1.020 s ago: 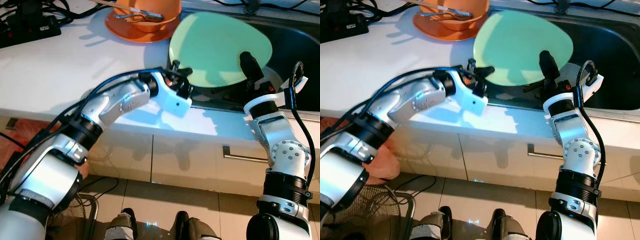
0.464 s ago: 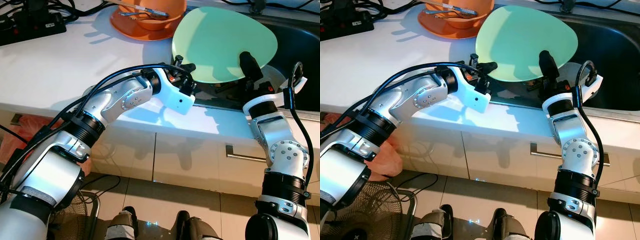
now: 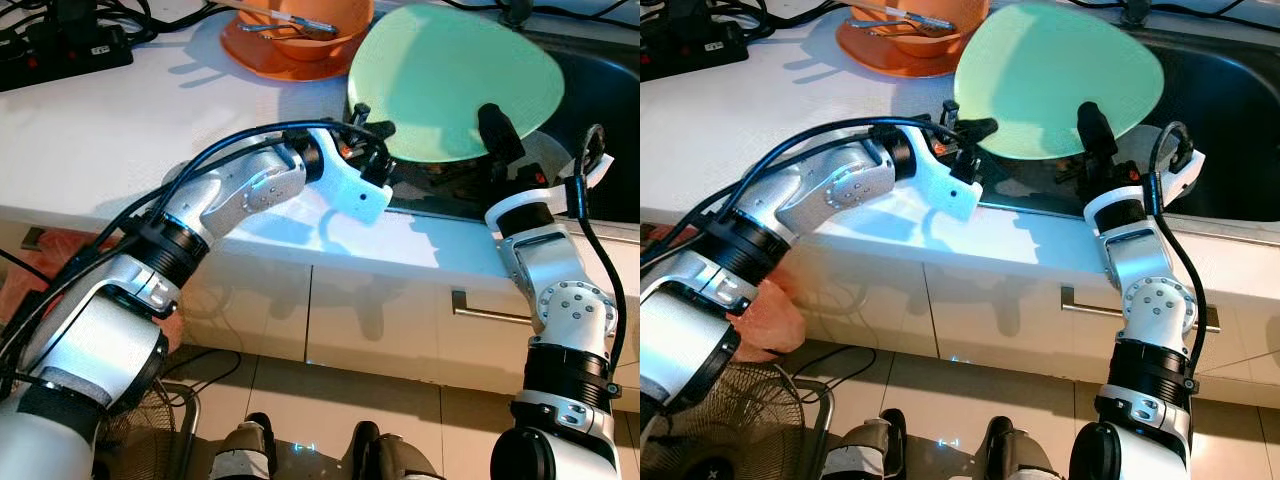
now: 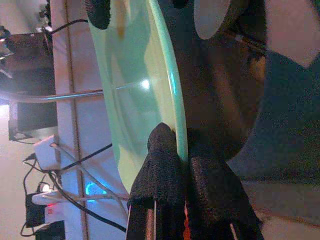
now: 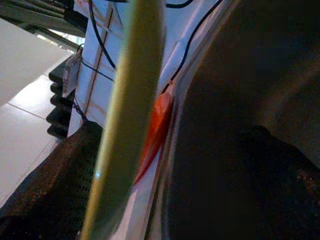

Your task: Kitchen organization

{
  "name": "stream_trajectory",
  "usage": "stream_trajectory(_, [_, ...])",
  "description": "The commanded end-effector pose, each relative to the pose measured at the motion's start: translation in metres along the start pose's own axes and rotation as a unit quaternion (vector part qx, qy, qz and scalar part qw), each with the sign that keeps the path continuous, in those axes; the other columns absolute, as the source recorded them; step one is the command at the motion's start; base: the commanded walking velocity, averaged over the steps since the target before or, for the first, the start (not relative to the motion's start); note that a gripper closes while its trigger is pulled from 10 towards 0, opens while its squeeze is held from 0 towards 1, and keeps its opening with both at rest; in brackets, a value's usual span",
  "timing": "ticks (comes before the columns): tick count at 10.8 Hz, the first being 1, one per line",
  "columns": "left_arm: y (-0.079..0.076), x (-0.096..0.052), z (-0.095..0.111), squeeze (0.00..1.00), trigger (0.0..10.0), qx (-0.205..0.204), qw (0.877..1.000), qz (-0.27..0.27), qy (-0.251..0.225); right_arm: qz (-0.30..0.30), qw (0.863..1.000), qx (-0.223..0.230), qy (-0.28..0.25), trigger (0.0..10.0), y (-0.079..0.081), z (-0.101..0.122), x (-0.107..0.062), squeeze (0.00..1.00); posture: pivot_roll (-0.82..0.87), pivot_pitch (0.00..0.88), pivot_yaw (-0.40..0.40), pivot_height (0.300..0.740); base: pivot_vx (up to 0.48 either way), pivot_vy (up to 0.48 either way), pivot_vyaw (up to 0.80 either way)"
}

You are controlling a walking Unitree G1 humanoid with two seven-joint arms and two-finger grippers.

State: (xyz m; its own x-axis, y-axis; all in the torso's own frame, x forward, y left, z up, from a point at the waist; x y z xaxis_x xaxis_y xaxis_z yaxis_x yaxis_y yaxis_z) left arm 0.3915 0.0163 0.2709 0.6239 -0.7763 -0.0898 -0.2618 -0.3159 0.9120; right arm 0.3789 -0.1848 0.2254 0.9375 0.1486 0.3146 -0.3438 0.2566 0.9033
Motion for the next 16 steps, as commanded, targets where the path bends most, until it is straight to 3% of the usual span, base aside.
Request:
stream_trajectory(1, [0.013, 0.002, 0.001, 0.00, 10.0, 0.001, 1.000, 0.020, -0.007, -0.008, 1.000, -0.004, 0.000, 5.5, -0.005, 0.001, -0.003, 0.00, 0.20, 0.227, -0.029, 0.740, 0.000, 0.000, 0.00])
stream_trajectory(2, [0.012, 0.002, 0.001, 0.00, 10.0, 0.000, 1.000, 0.018, -0.007, -0.008, 1.000, -0.005, -0.001, 1.1, -0.005, 0.001, -0.003, 0.00, 0.21, 0.228, -0.029, 0.740, 0.000, 0.000, 0.00])
stream_trajectory(3, [0.012, 0.002, 0.000, 0.00, 10.0, 0.001, 1.000, 0.016, -0.007, -0.008, 1.000, -0.005, -0.001, 0.0, -0.005, 0.001, -0.003, 0.00, 0.21, 0.228, -0.028, 0.740, 0.000, 0.000, 0.00])
stream_trajectory(8, [0.004, 0.001, -0.001, 0.00, 10.0, 0.003, 1.000, -0.001, -0.007, -0.004, 1.000, -0.006, -0.003, 0.0, -0.004, 0.001, -0.002, 0.00, 0.21, 0.223, -0.024, 0.740, 0.000, 0.000, 0.00])
stream_trajectory(16, [0.004, 0.002, -0.001, 0.00, 10.0, 0.003, 1.000, 0.000, -0.007, 0.003, 1.000, -0.006, 0.000, 0.0, -0.002, -0.002, -0.002, 0.00, 0.20, 0.210, -0.023, 0.740, 0.000, 0.000, 0.00])
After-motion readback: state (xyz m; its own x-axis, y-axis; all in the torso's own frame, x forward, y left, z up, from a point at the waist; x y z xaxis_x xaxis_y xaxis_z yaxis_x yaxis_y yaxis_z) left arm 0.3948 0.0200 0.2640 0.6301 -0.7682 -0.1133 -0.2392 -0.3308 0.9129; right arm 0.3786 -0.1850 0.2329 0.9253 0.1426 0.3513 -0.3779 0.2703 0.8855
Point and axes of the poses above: a point about 5 cm out from each wrist's last joint towards the gripper, its own x axis pointing out of the wrist towards the gripper, its own z axis along the axis of the wrist's last joint, y = z × x, the point moved 4 cm from there along x, pointing out of the wrist towards the gripper, and after that the axes turned 8 degrees about x, right-handed, at the moved point
